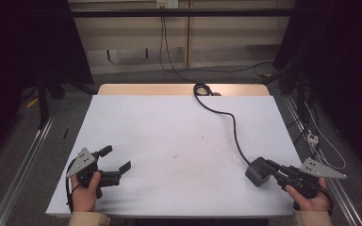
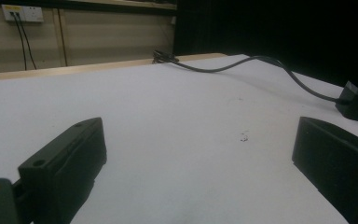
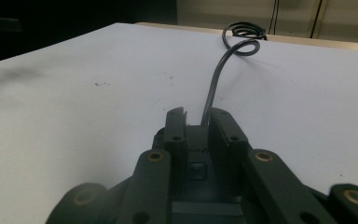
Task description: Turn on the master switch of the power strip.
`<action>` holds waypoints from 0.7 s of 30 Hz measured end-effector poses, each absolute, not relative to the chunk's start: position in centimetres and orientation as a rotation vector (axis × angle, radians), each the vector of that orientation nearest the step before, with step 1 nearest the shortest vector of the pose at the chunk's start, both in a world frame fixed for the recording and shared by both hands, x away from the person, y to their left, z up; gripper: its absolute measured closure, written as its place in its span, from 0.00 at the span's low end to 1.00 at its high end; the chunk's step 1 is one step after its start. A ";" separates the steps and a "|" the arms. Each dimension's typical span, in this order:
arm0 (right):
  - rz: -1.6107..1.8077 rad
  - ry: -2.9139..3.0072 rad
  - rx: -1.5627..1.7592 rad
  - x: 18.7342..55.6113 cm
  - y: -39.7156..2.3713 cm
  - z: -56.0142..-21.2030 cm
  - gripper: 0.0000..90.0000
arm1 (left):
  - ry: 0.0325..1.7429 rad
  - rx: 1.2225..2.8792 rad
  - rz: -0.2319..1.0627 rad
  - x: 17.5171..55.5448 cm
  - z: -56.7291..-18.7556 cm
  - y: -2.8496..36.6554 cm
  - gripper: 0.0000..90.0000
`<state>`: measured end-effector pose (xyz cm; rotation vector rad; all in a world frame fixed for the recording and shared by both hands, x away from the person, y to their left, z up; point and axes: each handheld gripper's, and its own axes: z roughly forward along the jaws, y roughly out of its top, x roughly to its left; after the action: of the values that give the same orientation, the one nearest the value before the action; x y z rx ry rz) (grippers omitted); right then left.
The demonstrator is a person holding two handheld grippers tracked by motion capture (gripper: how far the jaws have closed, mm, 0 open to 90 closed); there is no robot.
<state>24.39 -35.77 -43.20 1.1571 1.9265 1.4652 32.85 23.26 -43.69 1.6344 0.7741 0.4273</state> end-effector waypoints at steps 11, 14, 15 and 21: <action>1.486 1.924 1.161 24.5 -35.7 -43.1 0.83 | 0.773 1.636 0.427 32.9 -43.7 23.2 0.03; 1.489 1.916 1.171 24.5 -35.7 -43.0 0.77 | 0.773 1.635 0.427 32.9 -43.7 23.2 0.03; 1.488 1.917 1.173 24.6 -35.7 -43.0 0.76 | 0.774 1.635 0.427 32.9 -43.7 23.2 0.03; 1.490 1.907 1.195 24.6 -35.6 -43.0 0.69 | 0.776 1.636 0.426 32.9 -43.7 23.2 0.03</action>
<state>24.64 -35.64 -43.01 1.1946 1.9067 1.4903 32.89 23.22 -43.73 1.6364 0.7763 0.4264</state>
